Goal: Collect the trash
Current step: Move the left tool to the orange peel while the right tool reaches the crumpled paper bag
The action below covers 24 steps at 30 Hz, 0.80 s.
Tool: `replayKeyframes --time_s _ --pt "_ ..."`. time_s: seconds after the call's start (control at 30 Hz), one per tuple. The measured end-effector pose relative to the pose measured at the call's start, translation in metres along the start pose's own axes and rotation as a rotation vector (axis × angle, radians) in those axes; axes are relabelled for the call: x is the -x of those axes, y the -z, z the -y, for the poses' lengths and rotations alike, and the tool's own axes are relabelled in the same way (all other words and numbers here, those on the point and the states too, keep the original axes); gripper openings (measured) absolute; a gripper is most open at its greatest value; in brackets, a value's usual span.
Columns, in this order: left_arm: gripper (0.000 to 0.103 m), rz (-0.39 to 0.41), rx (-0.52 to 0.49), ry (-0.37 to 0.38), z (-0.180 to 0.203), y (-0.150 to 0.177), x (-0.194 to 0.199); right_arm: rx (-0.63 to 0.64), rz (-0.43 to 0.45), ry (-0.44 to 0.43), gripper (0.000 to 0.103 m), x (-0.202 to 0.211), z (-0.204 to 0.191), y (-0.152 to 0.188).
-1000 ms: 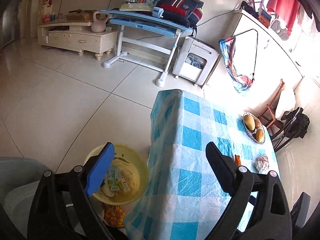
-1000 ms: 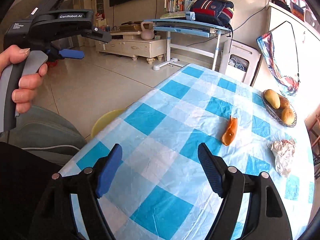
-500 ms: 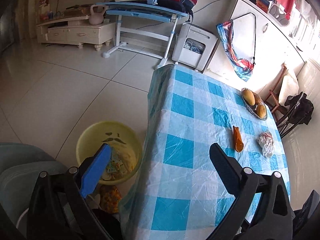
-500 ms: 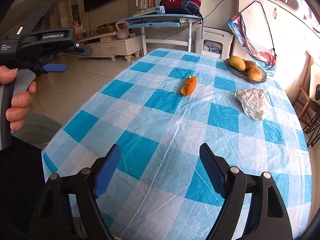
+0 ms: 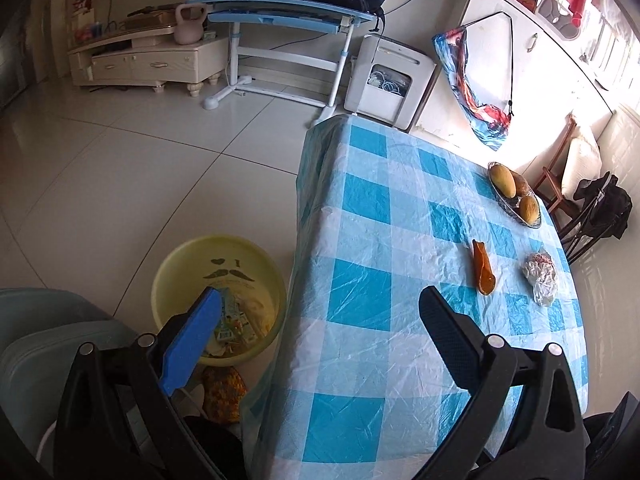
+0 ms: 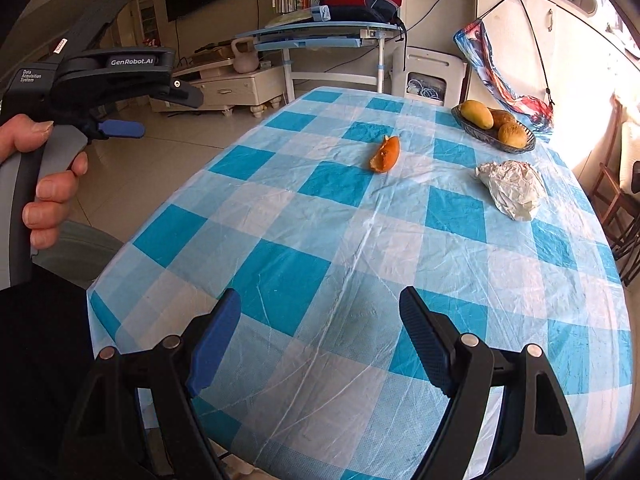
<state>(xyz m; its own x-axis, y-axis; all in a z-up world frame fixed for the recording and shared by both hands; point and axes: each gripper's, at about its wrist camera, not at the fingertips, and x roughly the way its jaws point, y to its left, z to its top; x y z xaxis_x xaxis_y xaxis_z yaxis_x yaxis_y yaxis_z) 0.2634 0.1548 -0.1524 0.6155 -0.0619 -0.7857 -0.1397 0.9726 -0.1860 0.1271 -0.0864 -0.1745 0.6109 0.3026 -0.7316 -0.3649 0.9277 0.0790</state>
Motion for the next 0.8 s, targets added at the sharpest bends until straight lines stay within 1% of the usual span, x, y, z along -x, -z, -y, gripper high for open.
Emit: replayKeyframes --time_s 0.8 --pt "0.096 -0.012 -0.018 -0.038 -0.002 -0.001 -0.008 -0.054 0.021 -0.015 0.078 0.008 0.017 -0.001"
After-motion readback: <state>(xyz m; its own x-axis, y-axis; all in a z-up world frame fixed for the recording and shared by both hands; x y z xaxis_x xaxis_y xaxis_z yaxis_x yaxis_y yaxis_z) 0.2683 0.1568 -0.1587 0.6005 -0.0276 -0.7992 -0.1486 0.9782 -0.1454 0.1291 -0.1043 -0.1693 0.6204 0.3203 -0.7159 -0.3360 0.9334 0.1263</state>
